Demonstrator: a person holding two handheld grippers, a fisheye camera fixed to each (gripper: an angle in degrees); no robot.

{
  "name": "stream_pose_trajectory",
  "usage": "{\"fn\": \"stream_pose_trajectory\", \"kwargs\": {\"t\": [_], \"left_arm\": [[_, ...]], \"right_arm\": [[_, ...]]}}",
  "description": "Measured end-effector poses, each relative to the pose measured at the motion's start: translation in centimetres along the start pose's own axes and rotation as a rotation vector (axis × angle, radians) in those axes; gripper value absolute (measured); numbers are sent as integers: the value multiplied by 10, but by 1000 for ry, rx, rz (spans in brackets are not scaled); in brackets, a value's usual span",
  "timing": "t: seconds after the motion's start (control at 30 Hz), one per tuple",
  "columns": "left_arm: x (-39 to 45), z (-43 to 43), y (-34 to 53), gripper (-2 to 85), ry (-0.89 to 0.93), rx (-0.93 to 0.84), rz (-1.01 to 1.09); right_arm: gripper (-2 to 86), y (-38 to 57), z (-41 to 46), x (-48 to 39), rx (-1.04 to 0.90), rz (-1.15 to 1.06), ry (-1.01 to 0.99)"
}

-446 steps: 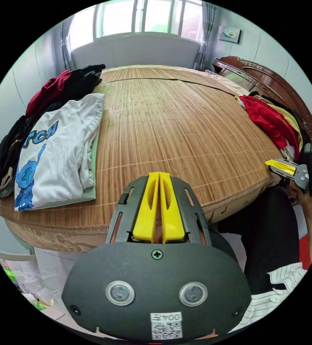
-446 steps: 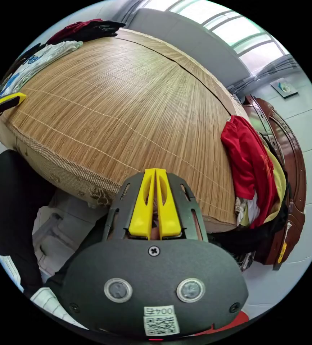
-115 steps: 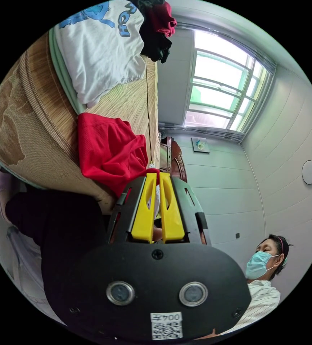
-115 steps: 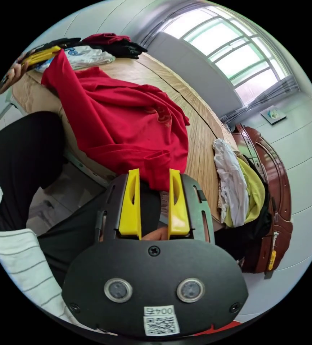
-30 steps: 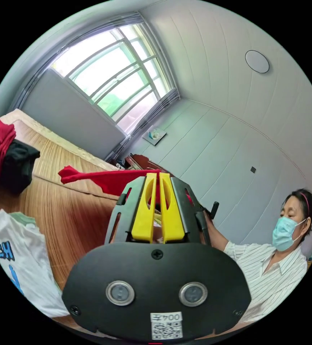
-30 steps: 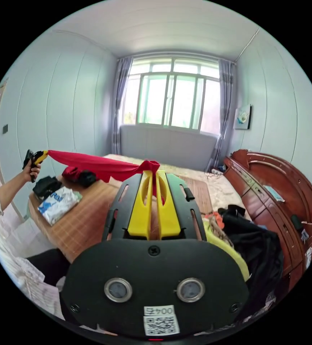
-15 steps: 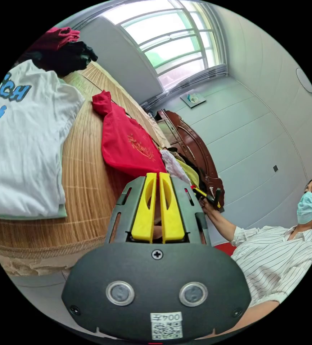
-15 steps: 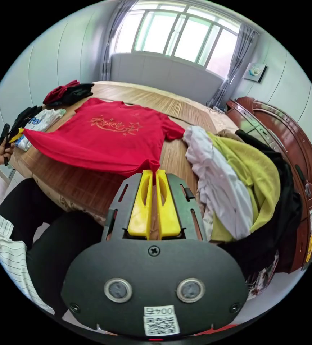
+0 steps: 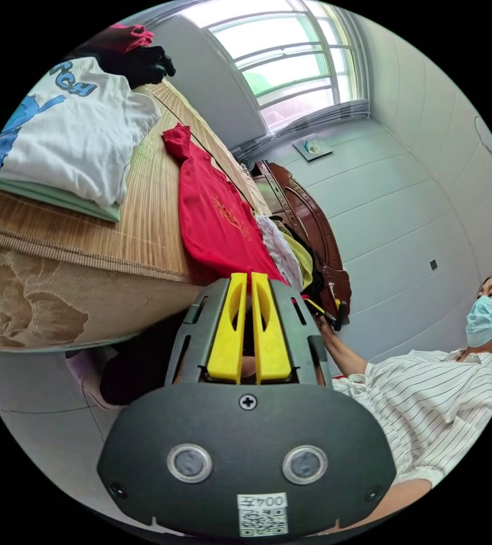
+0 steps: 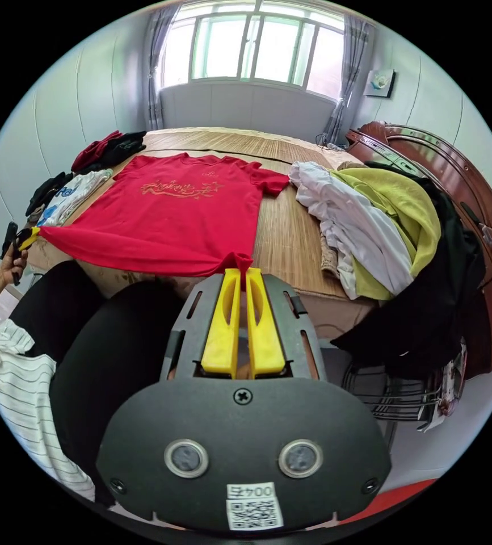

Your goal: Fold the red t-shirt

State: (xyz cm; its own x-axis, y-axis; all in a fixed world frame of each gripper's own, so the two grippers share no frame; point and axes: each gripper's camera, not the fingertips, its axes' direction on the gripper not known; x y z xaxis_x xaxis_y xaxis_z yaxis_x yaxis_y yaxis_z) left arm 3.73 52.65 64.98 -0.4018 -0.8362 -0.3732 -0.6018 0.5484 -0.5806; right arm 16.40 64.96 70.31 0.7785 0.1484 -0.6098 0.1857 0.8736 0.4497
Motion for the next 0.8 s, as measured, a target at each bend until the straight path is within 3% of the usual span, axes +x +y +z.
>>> {"fn": "stream_pose_trajectory", "kwargs": {"t": [0.33, 0.57, 0.7, 0.8], "left_arm": [[-8, -16, 35, 37, -57, -38, 45], [-30, -40, 60, 122, -93, -2, -3], [-36, -64, 69, 114, -151, 33, -26], [-25, -74, 54, 81, -184, 78, 19]], "right_arm": [[19, 78, -23, 9, -59, 9, -1], [93, 147, -26, 47, -193, 116, -97], [95, 189, -49, 82, -219, 223, -111], [78, 202, -89, 112, -126, 348, -182]]}}
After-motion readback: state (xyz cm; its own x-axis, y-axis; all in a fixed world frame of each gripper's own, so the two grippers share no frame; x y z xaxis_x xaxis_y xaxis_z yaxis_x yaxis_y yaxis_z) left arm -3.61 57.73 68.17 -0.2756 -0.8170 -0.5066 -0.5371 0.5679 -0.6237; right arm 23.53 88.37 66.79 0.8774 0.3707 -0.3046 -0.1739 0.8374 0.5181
